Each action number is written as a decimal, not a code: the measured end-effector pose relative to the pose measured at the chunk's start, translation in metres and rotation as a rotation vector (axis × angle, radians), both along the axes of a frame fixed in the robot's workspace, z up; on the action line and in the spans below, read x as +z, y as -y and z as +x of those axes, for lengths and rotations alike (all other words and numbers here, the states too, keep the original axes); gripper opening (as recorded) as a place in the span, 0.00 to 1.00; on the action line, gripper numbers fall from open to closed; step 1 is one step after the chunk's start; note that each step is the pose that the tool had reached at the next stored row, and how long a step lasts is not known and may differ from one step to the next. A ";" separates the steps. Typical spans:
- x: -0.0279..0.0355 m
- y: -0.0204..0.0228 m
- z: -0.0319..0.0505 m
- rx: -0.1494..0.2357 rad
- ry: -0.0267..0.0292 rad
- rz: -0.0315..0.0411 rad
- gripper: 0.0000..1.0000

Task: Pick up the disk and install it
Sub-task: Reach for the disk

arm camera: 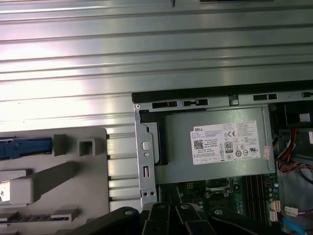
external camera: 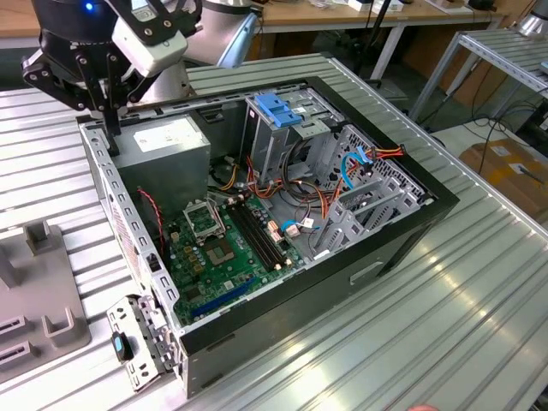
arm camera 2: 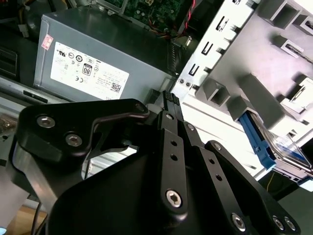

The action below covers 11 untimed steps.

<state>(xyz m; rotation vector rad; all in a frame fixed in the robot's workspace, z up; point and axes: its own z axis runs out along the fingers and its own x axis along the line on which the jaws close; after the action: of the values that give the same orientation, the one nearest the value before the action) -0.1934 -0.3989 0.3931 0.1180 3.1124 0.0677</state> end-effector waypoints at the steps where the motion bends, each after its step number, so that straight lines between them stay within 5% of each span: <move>1: 0.0000 0.0000 -0.0005 0.000 0.0000 0.0000 0.11; 11: 0.0001 0.0000 -0.0021 0.000 -0.0001 -0.0001 0.11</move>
<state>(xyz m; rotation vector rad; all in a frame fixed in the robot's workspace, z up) -0.1954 -0.3989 0.3932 0.1180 3.1125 0.0676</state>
